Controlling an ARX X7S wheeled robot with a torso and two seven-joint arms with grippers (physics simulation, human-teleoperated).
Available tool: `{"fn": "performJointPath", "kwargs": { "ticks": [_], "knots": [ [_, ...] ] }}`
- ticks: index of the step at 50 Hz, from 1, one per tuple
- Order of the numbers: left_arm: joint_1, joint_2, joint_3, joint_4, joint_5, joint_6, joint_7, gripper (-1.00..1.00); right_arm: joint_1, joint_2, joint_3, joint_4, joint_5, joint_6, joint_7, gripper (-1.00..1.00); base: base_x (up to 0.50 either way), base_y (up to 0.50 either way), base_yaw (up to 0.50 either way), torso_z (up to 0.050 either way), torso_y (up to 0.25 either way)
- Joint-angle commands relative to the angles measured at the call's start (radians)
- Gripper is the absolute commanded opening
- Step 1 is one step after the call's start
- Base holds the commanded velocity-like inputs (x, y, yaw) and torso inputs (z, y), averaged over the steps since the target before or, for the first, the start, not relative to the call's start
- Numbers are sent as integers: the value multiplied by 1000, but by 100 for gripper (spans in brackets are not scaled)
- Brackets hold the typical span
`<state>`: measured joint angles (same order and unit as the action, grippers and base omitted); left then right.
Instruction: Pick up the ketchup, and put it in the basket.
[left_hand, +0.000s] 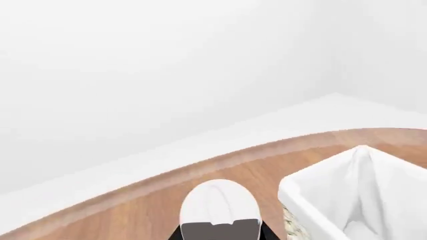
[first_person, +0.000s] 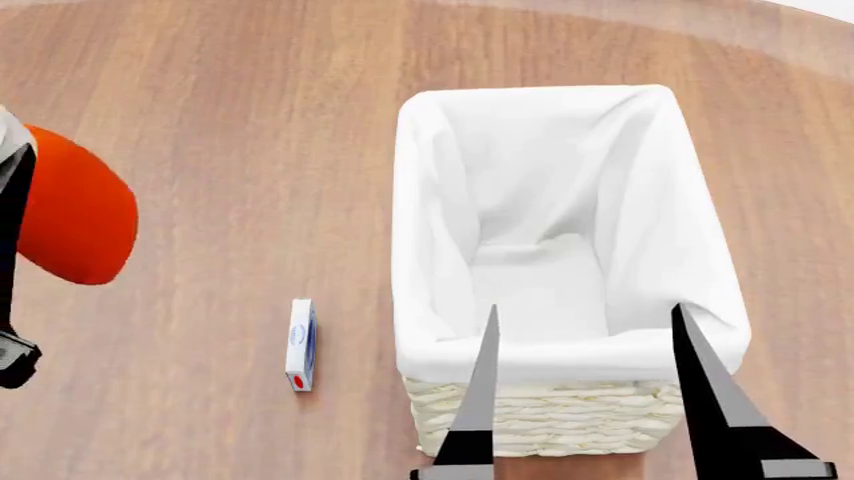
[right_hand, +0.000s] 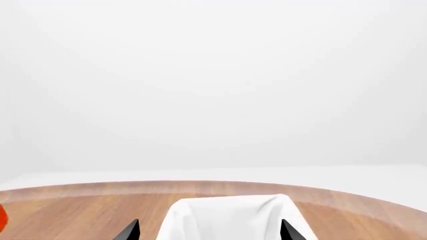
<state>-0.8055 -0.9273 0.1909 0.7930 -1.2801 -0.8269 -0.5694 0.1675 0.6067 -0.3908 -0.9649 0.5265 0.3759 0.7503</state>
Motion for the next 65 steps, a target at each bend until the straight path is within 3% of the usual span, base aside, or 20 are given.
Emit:
{"fn": "performJointPath", "kwargs": {
  "ticks": [1,6,21,47,55,65],
  "knots": [
    [-296,116,131,-117,-116,-125,103,-100,10,-16,20,9,-17,-8,-28,100,0,0,0,0,0],
    [-391,147,162,-177,-180,-170,159,-100,10,-16,15,14,-20,-13,-30,100,0,0,0,0,0],
    [-612,206,291,-340,-114,-299,369,-100,16,-16,6,19,-20,-15,-29,100,0,0,0,0,0],
    [-750,332,453,-573,55,-271,748,-100,6,-9,19,33,26,-49,-41,100,0,0,0,0,1],
    [-776,369,476,-636,82,-255,800,-100,21,11,1,4,64,-8,-48,100,0,0,0,0,0],
    [-790,395,488,-698,102,-239,824,-100,68,60,69,-20,293,-31,-88,100,0,0,0,0,1]
  ]
}}
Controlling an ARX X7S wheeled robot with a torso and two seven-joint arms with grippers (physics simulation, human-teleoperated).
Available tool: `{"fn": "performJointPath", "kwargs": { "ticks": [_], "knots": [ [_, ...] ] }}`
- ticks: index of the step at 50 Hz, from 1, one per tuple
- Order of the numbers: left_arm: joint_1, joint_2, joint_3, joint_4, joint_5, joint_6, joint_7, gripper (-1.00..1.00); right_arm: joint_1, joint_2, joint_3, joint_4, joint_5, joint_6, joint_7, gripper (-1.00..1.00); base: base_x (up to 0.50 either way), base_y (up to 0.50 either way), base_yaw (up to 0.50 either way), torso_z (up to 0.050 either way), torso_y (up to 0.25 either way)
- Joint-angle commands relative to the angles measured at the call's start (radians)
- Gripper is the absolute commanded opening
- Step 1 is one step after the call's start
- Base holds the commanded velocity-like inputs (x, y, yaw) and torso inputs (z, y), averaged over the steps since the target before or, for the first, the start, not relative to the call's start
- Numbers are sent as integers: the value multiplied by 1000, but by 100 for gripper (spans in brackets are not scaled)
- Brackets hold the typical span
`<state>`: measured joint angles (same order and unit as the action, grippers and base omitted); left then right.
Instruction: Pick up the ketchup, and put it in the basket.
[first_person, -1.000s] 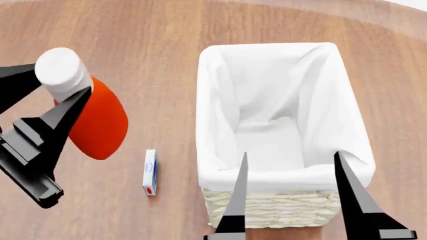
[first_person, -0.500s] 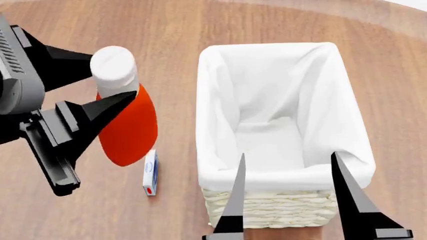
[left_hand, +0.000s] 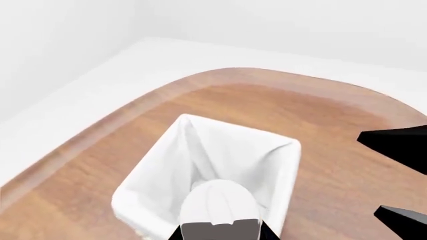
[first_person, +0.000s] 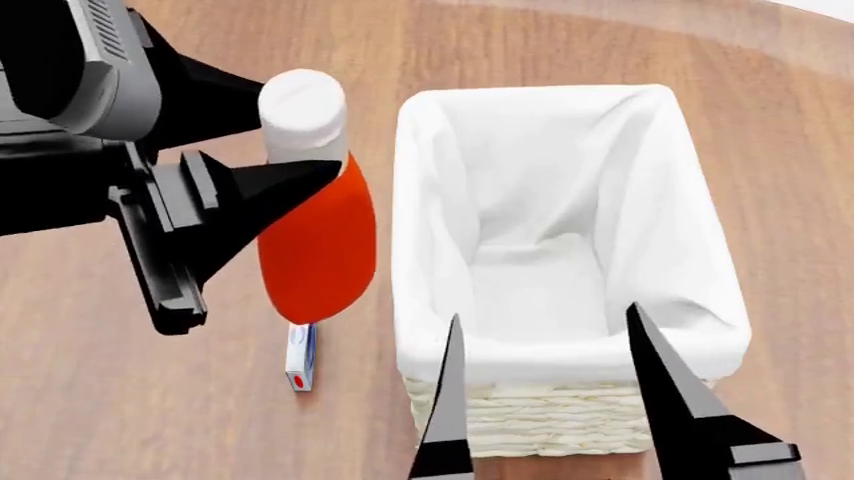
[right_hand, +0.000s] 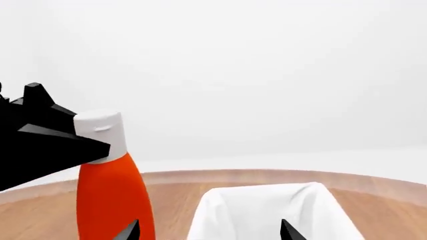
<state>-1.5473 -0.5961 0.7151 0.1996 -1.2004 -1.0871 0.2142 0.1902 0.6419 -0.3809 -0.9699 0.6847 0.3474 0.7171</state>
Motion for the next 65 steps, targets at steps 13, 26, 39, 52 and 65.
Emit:
{"fn": "performJointPath", "kwargs": {
  "ticks": [13,26,39,52,65],
  "knots": [
    [-34,69,-19,-126,45,42,56,-100,122,89,64,-40,253,43,-43,100,0,0,0,0,1],
    [-33,73,-10,-129,51,47,58,-100,267,96,3,-38,326,140,-32,100,0,0,0,0,0],
    [-45,81,-7,-132,48,42,53,-100,353,69,-61,10,343,196,-68,100,0,0,0,1,1],
    [-52,82,-10,-131,42,38,42,-100,424,42,-108,47,360,248,-91,100,0,0,0,0,0],
    [-43,73,-10,-130,42,50,49,-100,474,15,-118,104,359,252,-119,100,0,0,0,0,1]
  ]
}}
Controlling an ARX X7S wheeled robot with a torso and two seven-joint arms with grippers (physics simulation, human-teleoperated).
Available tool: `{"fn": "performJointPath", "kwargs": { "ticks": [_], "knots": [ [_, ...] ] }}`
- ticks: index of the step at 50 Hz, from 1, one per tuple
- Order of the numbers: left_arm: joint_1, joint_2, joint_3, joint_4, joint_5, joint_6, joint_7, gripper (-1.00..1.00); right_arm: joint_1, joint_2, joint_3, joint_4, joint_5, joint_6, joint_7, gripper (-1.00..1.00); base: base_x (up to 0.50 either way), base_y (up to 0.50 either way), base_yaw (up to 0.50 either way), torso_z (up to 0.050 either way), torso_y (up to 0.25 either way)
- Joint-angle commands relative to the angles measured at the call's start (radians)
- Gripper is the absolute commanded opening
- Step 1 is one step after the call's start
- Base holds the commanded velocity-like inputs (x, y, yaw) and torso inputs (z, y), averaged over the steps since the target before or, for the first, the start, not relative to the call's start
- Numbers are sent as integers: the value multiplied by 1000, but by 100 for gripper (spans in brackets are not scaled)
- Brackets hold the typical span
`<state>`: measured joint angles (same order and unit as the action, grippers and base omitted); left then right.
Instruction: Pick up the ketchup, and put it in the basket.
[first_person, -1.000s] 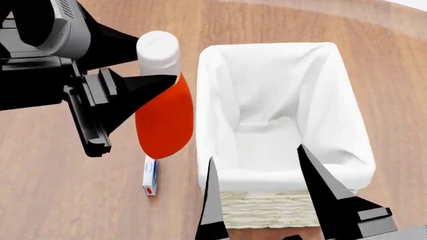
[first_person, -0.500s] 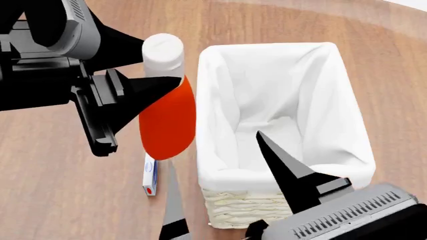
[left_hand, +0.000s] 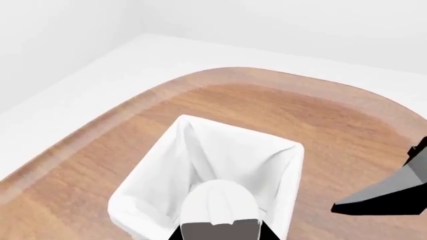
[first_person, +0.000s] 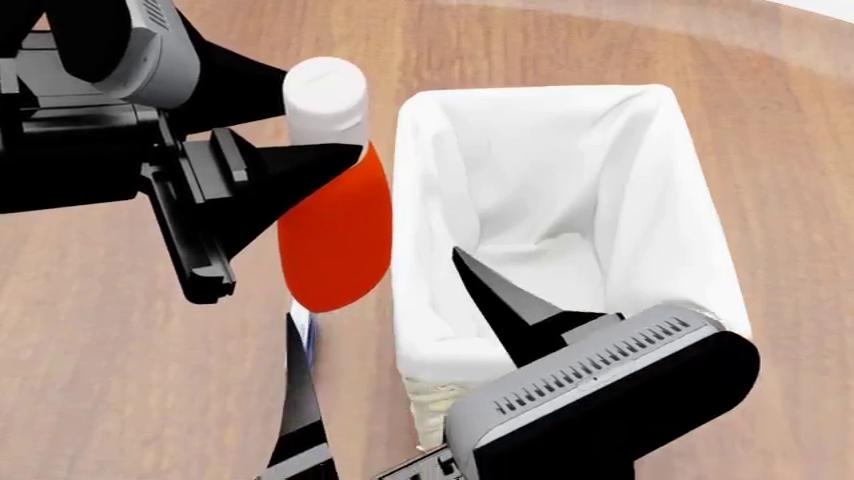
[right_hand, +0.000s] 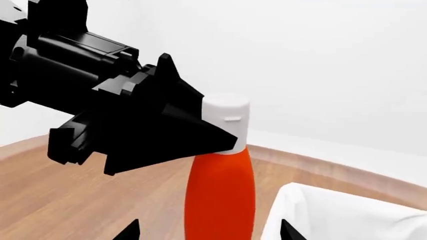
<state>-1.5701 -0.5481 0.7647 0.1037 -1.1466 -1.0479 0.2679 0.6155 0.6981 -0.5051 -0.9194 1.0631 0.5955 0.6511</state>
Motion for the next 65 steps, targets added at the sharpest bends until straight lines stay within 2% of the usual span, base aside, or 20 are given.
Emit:
{"fn": "performJointPath", "kwargs": {
  "ticks": [1,65],
  "knots": [
    [-19,24,-62,-32,-15,10,-6,-100,50,-45,4,62,-26,2,-58,100,0,0,0,0,0],
    [-40,14,-87,-7,-74,-1,-30,-100,89,-148,-60,268,-121,-50,-164,100,0,0,0,0,0]
  ]
}}
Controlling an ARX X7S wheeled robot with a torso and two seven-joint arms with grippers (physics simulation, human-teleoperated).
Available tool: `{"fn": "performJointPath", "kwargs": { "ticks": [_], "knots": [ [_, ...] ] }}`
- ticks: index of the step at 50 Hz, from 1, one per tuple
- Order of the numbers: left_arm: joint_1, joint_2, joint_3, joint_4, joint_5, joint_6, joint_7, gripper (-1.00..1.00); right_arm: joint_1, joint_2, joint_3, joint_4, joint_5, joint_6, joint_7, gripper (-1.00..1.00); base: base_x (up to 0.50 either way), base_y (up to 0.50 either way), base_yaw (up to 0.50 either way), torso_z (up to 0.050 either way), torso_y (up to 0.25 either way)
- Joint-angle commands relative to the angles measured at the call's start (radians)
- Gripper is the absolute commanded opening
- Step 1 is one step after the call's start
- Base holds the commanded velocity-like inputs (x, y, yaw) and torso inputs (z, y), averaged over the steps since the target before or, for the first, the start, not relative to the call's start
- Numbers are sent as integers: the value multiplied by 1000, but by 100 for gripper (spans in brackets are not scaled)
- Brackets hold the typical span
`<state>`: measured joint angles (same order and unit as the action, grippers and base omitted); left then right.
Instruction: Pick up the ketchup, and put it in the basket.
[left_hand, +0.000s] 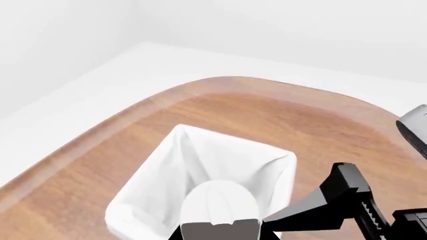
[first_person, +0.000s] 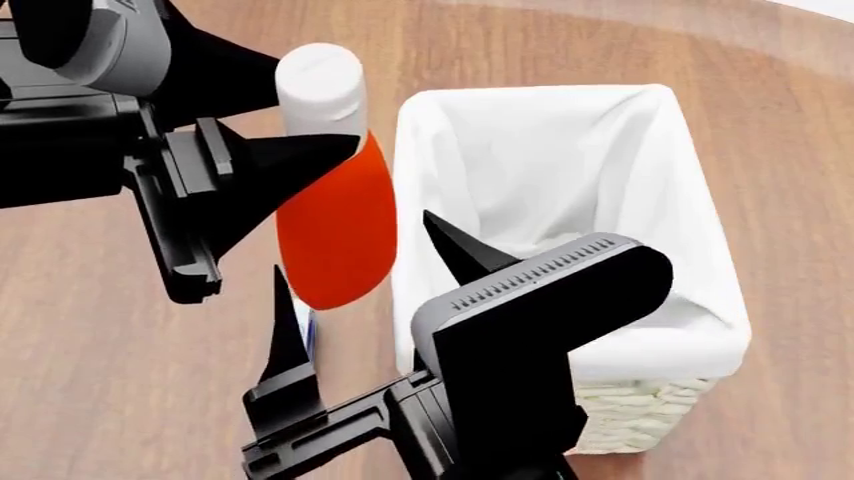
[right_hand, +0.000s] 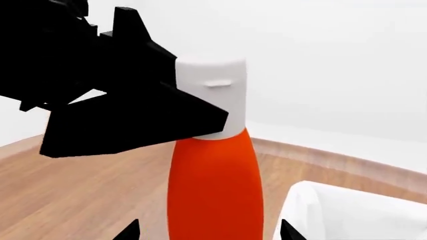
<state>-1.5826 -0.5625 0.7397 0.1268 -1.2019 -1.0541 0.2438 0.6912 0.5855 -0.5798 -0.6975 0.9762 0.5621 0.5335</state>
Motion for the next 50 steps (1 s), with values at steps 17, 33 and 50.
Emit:
{"fn": "performJointPath", "kwargs": {
  "ticks": [17,33,50],
  "knots": [
    [-27,28,-58,-34,-15,16,1,-100,16,-62,-7,107,-66,-39,-82,100,0,0,0,1,1],
    [-24,30,-63,-24,-33,14,-9,-100,24,-75,-6,166,-78,-60,-107,100,0,0,0,0,0],
    [-28,29,-61,-26,-35,19,-1,-100,40,-106,-25,236,-97,-73,-140,100,0,0,0,0,1]
  ]
}}
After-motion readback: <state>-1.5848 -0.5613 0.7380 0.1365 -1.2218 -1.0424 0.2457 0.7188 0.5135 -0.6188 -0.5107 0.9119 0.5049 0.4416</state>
